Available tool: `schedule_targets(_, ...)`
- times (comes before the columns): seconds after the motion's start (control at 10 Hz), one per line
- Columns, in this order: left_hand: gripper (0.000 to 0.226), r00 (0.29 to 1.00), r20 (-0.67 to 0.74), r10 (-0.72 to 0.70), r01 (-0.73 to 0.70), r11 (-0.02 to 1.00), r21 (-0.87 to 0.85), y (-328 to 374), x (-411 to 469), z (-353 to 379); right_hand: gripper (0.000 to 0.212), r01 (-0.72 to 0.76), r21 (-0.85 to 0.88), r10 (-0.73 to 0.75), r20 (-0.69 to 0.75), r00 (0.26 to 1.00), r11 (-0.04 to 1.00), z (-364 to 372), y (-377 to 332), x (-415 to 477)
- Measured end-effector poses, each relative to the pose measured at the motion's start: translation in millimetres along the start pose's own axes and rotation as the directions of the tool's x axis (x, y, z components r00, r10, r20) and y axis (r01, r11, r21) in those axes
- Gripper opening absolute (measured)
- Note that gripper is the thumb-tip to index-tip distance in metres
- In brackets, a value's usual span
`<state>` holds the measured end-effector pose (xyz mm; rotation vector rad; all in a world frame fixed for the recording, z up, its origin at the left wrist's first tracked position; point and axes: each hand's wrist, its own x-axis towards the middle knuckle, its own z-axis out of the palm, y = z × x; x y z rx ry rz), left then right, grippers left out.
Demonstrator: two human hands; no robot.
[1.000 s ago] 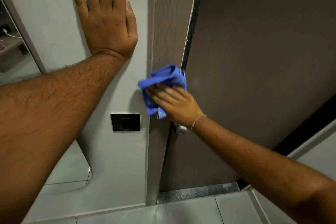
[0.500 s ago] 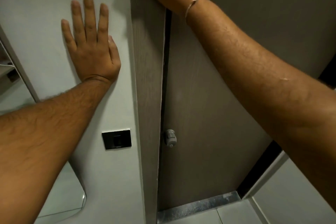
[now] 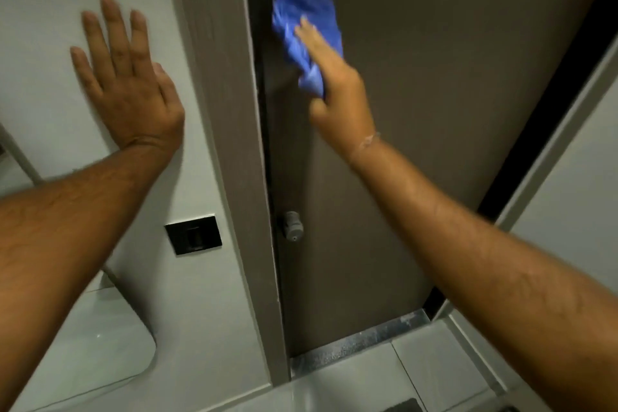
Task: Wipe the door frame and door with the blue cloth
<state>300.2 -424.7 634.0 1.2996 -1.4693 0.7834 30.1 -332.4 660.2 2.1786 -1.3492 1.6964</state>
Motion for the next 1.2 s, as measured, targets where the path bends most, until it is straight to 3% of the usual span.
schedule_targets(0.1, 0.055, 0.982, -0.004, -0.190, 0.186, 0.965, -0.183, 50.9, -68.5, -1.5, 0.063, -0.402, -0.011, 0.399, 0.144, 0.906, 0.916, -13.4, 52.6, -153.1)
schedule_targets(0.2, 0.058, 0.981, 0.124, -0.147, 0.175, 0.952, -0.252, 106.0, -138.7, -3.5, 0.055, -0.646, -0.075, 0.647, 0.180, 0.741, 0.760, -29.0, 86.1, -257.1)
schedule_targets(0.3, 0.066, 0.832, 0.457, 0.315, -0.108, 0.900, -0.423, 196.4, -276.9, -11.1, 0.044, -0.839, -0.146, 0.841, 0.246, 0.483, 0.525, -68.6, 122.5, -391.7)
schedule_targets(0.4, 0.067, 0.566, 0.600, 0.566, -0.190, 0.798, -0.573, 252.6, -379.5, -23.8, 0.041, -0.901, -0.198, 0.914, 0.218, 0.343, 0.386, -106.5, 140.8, -470.0)
schedule_targets(0.5, 0.070, 0.107, 0.710, 0.696, -0.122, 0.718, -0.685, 319.8, -518.9, -48.9, 0.038, -0.970, -0.191, 0.975, 0.188, 0.116, 0.152, -171.8, 163.2, -578.6)
schedule_targets(0.6, 0.072, -0.133, 0.726, 0.674, -0.071, 0.725, -0.686, 348.0, -589.9, -62.6, 0.036, -0.980, -0.195, 0.987, 0.142, -0.076, -0.047, -210.5, 175.9, -641.4)
schedule_targets(0.7, 0.074, -0.323, 0.696, 0.641, -0.104, 0.707, -0.700, 383.8, -664.5, -74.6, 0.042, -0.916, -0.309, 0.959, 0.040, -0.282, -0.257, -257.9, 207.3, -726.9)
schedule_targets(0.8, 0.073, -0.385, 0.704, 0.597, -0.113, 0.727, -0.678, 401.6, -692.7, -75.2, 0.039, -0.893, -0.331, 0.946, -0.003, -0.323, -0.306, -277.8, 236.1, -757.4)
schedule_targets(0.9, 0.072, -0.422, 0.722, 0.549, -0.088, 0.767, -0.635, 422.0, -724.6, -70.0, 0.042, -0.911, -0.310, 0.963, -0.087, -0.256, -0.270, -288.0, 277.9, -776.8)
schedule_targets(1.0, 0.072, -0.426, 0.732, 0.531, -0.092, 0.780, -0.619, 429.3, -738.7, -66.3, 0.054, -0.924, -0.341, 0.982, 0.012, -0.189, -0.174, -282.1, 295.3, -792.7)
schedule_targets(1.1, 0.072, -0.451, 0.751, 0.483, -0.125, 0.798, -0.589, 425.8, -747.6, -64.2, 0.065, -0.834, -0.517, 0.903, 0.241, -0.356, -0.191, -253.8, 284.1, -811.0)
schedule_targets(1.2, 0.072, -0.422, 0.776, 0.469, -0.168, 0.800, -0.575, 418.2, -743.9, -64.8, 0.072, -0.764, -0.637, 0.911, 0.246, -0.331, -0.106, -233.0, 273.2, -817.0)
